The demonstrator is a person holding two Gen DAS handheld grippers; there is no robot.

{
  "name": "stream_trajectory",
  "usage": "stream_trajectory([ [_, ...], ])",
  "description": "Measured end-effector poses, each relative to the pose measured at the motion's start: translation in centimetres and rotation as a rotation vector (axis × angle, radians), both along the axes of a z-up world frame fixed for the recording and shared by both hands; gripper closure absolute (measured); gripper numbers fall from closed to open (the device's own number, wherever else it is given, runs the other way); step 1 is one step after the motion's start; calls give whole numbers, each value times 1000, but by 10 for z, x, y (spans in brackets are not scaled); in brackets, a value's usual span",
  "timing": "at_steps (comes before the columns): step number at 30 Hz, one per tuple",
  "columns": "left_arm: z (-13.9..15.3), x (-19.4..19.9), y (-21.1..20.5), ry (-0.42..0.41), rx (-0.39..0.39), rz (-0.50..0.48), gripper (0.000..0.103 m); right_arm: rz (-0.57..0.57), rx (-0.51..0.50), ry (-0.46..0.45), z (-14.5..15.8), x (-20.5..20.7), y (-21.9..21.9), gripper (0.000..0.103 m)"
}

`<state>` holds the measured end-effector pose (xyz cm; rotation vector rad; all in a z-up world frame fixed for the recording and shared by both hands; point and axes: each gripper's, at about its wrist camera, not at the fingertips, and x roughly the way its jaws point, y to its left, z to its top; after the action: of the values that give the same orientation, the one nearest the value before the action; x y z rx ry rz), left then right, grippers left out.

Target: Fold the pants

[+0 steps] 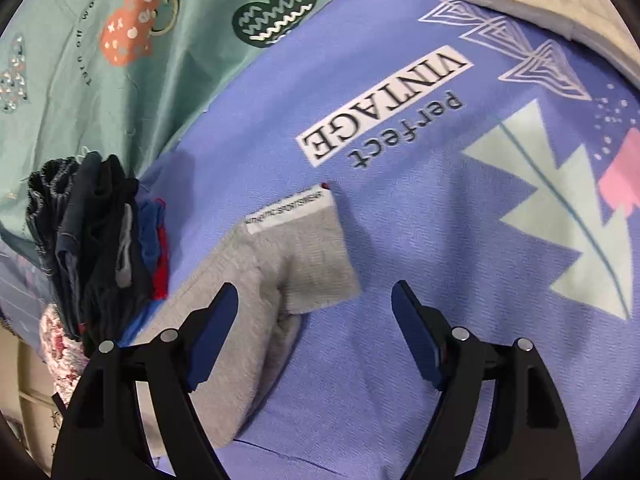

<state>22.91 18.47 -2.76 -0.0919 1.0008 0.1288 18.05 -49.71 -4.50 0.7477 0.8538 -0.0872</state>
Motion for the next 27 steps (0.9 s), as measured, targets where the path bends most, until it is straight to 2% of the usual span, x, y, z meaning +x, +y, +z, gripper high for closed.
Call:
stream_trajectory([
  [4, 0, 1, 1, 3, -5, 3, 81, 16, -6, 39, -11, 16, 11, 22],
  [5, -1, 0, 1, 2, -4, 2, 81, 16, -19, 31, -12, 18, 14, 32],
  [7, -1, 0, 1, 2, -3, -2, 81, 18, -66, 19, -9, 20, 17, 74],
  [8, -1, 0, 1, 2, -5, -3, 80, 24, -78, 5, -4, 20, 19, 76],
  [10, -1, 0, 1, 3, -6, -3, 80, 40, -222, -32, 19, 17, 34, 79],
  [13, 0, 1, 0, 4, 8, -6, 80, 90, -423, -27, 55, 9, 60, 79],
  [15, -1, 2, -2, 2, 19, -13, 79, 99, -476, 33, 65, 5, 65, 79],
  [18, -4, 6, -5, 10, 27, -13, 76, 100, -524, 159, 43, 18, 58, 71],
  [19, -3, 6, -5, 13, 25, -15, 76, 97, -535, 182, 32, 21, 53, 64],
  [20, -2, 5, -3, 15, 12, -20, 75, 73, -557, 195, 23, 19, 45, 50],
  [22, 5, -1, 5, 14, -47, -35, 75, -28, -576, 190, 21, 5, 34, 48],
  [23, 9, -6, 11, 11, -82, -45, 73, -43, -546, 158, 25, -5, 32, 48],
  [24, 15, -11, 18, 18, -92, -41, 65, -45, -535, 117, 32, -15, 36, 48],
  [25, 21, -18, 22, 15, -75, -25, 42, -35, -544, 91, 40, -22, 44, 47],
  [26, 31, -28, 26, -8, -59, -16, 37, 4, -536, 56, 48, -28, 56, 45],
  [27, 43, -43, 29, -30, -66, -34, 37, 61, -508, 24, 55, -35, 70, 44],
])
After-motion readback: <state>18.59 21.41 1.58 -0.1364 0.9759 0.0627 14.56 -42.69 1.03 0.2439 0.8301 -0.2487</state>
